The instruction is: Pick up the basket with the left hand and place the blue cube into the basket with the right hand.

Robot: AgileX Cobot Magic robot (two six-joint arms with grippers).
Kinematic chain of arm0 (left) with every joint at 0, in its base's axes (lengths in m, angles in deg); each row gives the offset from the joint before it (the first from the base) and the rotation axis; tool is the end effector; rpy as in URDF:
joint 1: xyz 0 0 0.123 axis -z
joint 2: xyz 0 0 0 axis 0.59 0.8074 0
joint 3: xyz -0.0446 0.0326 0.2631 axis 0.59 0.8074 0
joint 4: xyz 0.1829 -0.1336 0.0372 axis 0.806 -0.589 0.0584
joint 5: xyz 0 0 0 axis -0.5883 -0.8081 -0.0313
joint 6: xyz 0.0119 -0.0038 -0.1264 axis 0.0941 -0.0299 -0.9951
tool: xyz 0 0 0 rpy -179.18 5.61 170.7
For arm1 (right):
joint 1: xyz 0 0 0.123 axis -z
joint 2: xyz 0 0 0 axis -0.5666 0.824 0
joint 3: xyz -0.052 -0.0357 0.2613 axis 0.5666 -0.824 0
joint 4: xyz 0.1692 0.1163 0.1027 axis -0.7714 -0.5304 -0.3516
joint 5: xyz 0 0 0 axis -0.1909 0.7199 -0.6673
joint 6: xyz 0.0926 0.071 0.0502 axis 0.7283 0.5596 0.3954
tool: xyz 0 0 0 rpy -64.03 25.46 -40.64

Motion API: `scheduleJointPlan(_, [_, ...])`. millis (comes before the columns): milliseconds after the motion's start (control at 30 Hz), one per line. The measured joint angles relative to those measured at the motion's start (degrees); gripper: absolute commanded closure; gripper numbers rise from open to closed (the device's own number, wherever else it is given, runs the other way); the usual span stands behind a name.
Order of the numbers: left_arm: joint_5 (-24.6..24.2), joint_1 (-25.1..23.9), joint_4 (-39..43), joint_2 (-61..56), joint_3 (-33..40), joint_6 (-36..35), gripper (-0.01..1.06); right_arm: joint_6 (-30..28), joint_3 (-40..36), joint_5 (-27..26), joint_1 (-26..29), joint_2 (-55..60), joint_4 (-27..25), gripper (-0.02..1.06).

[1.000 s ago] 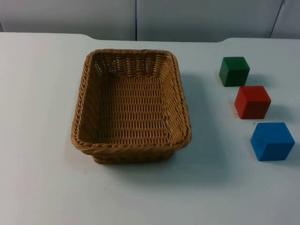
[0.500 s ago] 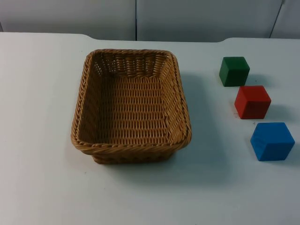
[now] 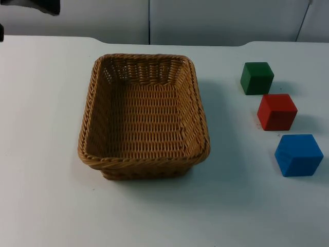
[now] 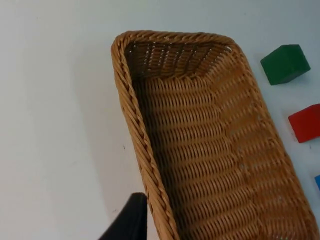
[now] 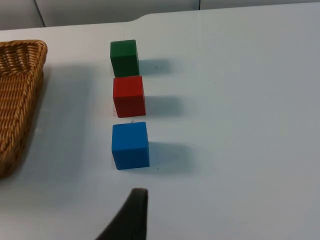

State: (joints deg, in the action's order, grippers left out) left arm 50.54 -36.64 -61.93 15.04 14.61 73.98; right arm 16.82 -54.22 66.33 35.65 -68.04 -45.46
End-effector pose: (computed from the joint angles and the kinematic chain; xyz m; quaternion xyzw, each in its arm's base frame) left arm 0.3041 -0.0644 0.2326 0.0419 0.8999 -0.2745 0.3362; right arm 0.0210 -0.0005 0.2512 0.0184 0.8571 0.0008 0.5148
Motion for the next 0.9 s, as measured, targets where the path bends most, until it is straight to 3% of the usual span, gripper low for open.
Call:
scheduleJointPlan(233, [-0.6, 1.2, -0.2, 8.6, -5.4, 0.4, 0.01, 0.0, 0.0, 0.0, 0.0, 0.0, 0.0, 0.0])
scheduleJointPlan(667, [-0.5, 9.4, 0.4, 25.8, -15.5, -0.8, 0.01, 0.0, 0.0, 0.0, 0.0, 0.0, 0.0, 0.0])
scheduleJointPlan(900, [-0.4, 10.5, 0.8, 31.2, -19.0, -1.4, 0.01, 0.0, 0.0, 0.0, 0.0, 0.0, 0.0, 0.0])
